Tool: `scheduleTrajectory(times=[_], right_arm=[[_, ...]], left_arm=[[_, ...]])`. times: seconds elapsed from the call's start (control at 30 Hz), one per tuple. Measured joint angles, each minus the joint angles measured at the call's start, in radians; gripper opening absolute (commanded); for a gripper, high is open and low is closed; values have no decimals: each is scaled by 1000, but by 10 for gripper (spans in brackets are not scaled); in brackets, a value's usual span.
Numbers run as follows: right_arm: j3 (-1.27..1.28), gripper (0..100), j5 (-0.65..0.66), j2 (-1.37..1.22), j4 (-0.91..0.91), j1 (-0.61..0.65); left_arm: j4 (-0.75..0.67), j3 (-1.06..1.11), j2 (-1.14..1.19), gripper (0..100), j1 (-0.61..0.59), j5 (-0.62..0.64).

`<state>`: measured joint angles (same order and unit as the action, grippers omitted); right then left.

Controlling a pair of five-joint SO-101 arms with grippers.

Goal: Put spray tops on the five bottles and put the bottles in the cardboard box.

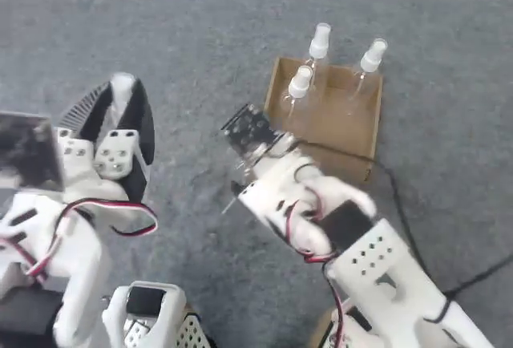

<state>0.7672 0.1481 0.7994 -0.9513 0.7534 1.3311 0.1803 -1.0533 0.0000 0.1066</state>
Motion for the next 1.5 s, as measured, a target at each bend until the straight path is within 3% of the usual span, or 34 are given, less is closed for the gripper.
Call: scheduleTrajectory(times=[0.17,0.4,0.67,1.17,1.5], right_arm=[[98,6,23,0,158,55],[135,6,84,0,221,166],[270,6,32,115,384,181],[316,6,5,232,387,187],[341,6,3,242,374,183]], left_arm=[[-55,-9,0,12,3,109],[-152,-6,0,12,2,238],[-253,144,3,12,2,245],[-295,255,3,12,2,249],[-298,436,12,12,117,275]])
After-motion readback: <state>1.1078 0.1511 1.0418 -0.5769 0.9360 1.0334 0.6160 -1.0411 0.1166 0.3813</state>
